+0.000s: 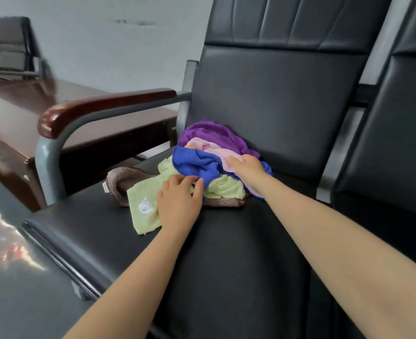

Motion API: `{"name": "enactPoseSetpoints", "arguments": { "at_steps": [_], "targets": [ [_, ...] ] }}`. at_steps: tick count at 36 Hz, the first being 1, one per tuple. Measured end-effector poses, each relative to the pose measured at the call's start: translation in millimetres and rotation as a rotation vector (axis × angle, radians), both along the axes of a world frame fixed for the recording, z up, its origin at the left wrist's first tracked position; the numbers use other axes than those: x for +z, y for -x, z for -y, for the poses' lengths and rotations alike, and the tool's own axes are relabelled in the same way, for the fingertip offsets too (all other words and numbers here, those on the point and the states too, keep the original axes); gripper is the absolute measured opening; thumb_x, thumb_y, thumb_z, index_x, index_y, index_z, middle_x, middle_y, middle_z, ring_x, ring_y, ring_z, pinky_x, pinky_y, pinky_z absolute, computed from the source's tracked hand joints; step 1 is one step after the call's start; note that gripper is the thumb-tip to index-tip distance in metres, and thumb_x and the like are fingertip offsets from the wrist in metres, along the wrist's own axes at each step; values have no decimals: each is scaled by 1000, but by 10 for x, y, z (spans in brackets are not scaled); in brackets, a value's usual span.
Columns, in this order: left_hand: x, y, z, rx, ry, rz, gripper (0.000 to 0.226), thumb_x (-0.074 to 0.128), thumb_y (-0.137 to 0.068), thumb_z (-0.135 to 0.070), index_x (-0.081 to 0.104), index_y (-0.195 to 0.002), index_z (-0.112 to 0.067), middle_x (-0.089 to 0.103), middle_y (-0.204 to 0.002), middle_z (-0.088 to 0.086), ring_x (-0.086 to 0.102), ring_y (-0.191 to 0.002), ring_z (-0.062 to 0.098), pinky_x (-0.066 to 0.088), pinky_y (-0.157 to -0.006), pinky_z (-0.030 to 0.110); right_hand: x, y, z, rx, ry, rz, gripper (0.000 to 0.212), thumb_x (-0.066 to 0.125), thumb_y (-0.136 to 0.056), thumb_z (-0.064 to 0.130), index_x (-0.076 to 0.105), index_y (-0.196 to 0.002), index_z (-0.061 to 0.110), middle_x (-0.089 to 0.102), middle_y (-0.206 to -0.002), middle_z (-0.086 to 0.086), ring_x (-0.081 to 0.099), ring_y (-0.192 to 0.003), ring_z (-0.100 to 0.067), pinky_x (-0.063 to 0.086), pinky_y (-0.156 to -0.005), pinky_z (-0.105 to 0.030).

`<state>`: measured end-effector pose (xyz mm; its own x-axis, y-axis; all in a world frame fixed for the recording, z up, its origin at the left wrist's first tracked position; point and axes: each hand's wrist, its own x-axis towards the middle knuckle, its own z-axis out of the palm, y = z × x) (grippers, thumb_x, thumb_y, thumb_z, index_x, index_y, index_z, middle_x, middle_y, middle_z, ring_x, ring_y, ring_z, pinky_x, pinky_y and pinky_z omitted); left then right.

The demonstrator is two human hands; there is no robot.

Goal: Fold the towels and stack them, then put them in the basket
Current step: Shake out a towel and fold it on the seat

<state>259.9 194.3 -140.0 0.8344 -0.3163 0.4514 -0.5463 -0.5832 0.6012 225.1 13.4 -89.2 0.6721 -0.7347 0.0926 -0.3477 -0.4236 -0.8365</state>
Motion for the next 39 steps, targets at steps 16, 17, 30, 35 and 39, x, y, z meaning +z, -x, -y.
{"name": "enactPoseSetpoints", "arguments": {
  "at_steps": [16, 17, 30, 35, 39],
  "targets": [
    [129, 101, -158, 3, 166, -182, 20, 58, -89, -28, 76, -94, -22, 62, -106, 5, 56, -102, 25, 44, -85, 37, 822, 692, -157, 8, 209, 110, 31, 47, -97, 21, 46, -68, 13, 52, -78, -7, 47, -80, -24, 34, -68, -30],
    [144, 126, -166, 2, 149, -177, 21, 57, -90, -28, 77, -95, -22, 63, -109, 6, 56, -102, 26, 44, -86, 37, 902, 737, -174, 4, 222, 122, 29, 47, -97, 22, 48, -71, 10, 53, -80, -8, 48, -79, -24, 34, -67, -30],
    [88, 468, -225, 3, 82, -101, 26, 53, -94, -30, 71, -110, -22, 59, -116, 6, 53, -105, 26, 40, -89, 35, 884, 926, -455, 279, 517, -259, 35, 42, -99, 27, 39, -64, 19, 44, -71, 3, 46, -80, -24, 31, -67, -31],
    [53, 421, -184, 40, 68, -75, 22, 55, -93, -27, 70, -109, -23, 60, -113, 6, 52, -102, 26, 39, -86, 34, 1047, 818, -541, 172, -19, 205, 29, 47, -98, 22, 49, -69, 20, 56, -82, -1, 50, -84, -18, 40, -67, -27],
    [47, 431, -199, 36, 51, -93, 23, 53, -94, -30, 71, -108, -23, 59, -113, 5, 52, -102, 25, 40, -86, 35, 1387, 688, -485, 85, -467, 430, 13, 54, -95, 23, 64, -94, 15, 65, -111, -12, 61, -104, -28, 49, -96, -38]
  ]
}}
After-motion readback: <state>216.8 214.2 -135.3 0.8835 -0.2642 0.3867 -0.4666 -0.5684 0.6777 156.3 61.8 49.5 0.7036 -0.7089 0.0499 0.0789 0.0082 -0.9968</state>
